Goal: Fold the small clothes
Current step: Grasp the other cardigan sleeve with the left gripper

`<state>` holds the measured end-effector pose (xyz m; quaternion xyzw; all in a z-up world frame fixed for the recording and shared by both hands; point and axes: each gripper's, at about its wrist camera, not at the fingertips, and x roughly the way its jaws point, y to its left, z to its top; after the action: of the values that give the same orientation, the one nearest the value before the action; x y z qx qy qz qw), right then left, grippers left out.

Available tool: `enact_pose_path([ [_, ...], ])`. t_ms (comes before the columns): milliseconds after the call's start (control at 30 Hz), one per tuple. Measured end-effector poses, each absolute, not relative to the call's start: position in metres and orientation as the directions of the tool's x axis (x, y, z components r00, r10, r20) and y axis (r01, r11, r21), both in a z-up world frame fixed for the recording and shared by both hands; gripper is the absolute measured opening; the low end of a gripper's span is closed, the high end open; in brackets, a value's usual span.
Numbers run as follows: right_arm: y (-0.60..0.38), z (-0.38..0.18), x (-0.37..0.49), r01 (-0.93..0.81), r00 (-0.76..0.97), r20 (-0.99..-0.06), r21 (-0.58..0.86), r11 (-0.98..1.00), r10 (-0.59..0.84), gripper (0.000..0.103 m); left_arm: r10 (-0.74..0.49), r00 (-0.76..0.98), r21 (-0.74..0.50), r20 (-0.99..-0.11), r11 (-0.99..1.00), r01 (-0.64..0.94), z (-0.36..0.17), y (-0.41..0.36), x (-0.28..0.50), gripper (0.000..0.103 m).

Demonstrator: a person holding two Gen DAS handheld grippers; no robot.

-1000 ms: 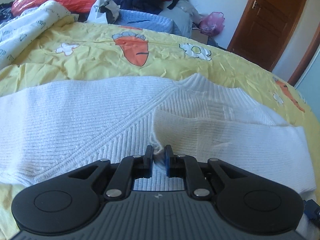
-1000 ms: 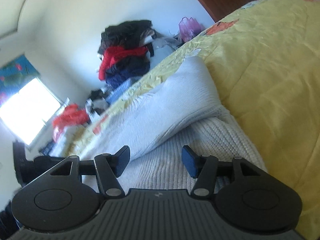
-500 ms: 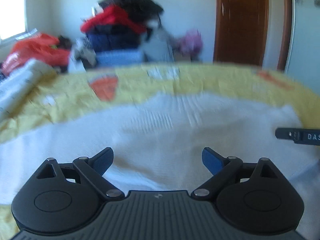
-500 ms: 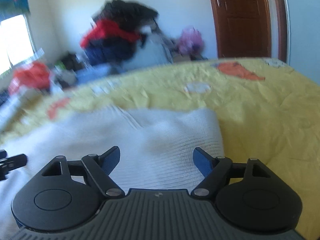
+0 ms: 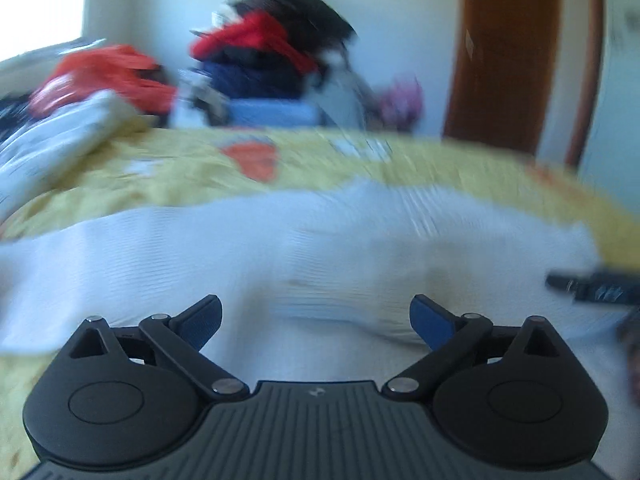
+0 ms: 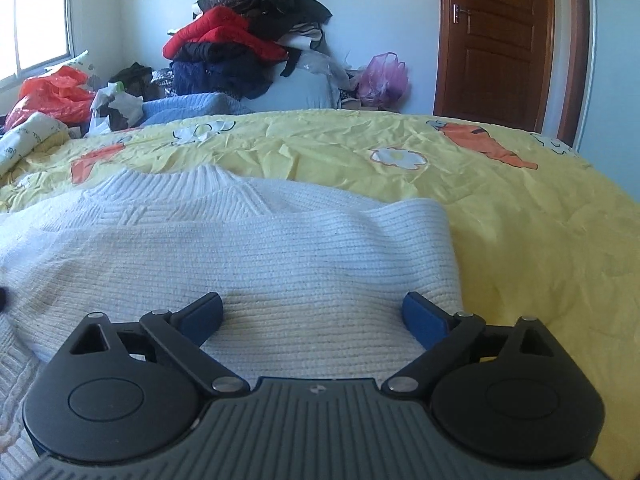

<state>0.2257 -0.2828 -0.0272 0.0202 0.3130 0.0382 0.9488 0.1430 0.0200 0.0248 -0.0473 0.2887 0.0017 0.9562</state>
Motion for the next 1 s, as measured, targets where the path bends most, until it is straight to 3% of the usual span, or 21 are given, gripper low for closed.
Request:
enact_pose_path([
  [100,-0.283,-0.027,0.226,-0.061,0.801,-0.593,0.06,0.996,0.085,0.096,0.066,0.878,-0.228,-0.473,0.954,-0.195,0.038,0.094,0.099,0.101],
  [233,-0.283,-0.026,0.224,-0.061,0.804,-0.589,0.065,0.996,0.087,0.096,0.223,0.855,-0.518,-0.468,0.715,-0.47,0.045,0.216,0.057,0.101],
  [367,-0.283,-0.026,0.224,-0.058,0.805,-0.587,0.068,0.996,0.087,0.096,0.219,0.853,-0.736,-0.473,0.434,-0.519,0.03,0.297,0.041,0.101],
  [633,-0.284,-0.025,0.222,-0.053,0.808,-0.583,0.075,0.996,0.087,0.096,0.21,0.811,-0.775,-0.546,0.24,-0.584,0.001,0.34,0.062,0.1],
  [667,-0.284,-0.025,0.222,-0.053,0.808,-0.583,0.075,0.996,0.087,0.096,0.214,0.813,-0.779,-0.542,0.235,-0.581,0.001,0.345,0.062,0.097],
  [733,-0.284,-0.025,0.222,-0.053,0.808,-0.582,0.077,0.996,0.088,0.096,0.223,0.802,-0.763,-0.554,0.249,-0.596,0.005,0.348,0.069,0.074],
  [767,-0.285,-0.025,0.222,-0.053,0.808,-0.582,0.079,0.995,0.089,0.096,0.216,0.793,-0.75,-0.57,0.257,-0.609,0.006,0.35,0.074,0.049],
  [800,-0.285,-0.025,0.222,-0.053,0.809,-0.581,0.082,0.995,0.091,0.096,0.198,0.784,-0.738,-0.588,0.266,-0.62,0.005,0.352,0.08,0.032],
  [867,-0.285,-0.025,0.221,-0.053,0.81,-0.579,0.089,0.995,0.095,0.096,0.196,0.764,-0.709,-0.615,0.286,-0.644,0.004,0.353,0.084,0.018],
  [1000,-0.288,-0.025,0.221,-0.055,0.812,-0.574,0.105,0.993,0.105,0.096,0.297,0.73,-0.626,-0.615,0.38,-0.681,0.024,0.332,0.088,0.011],
])
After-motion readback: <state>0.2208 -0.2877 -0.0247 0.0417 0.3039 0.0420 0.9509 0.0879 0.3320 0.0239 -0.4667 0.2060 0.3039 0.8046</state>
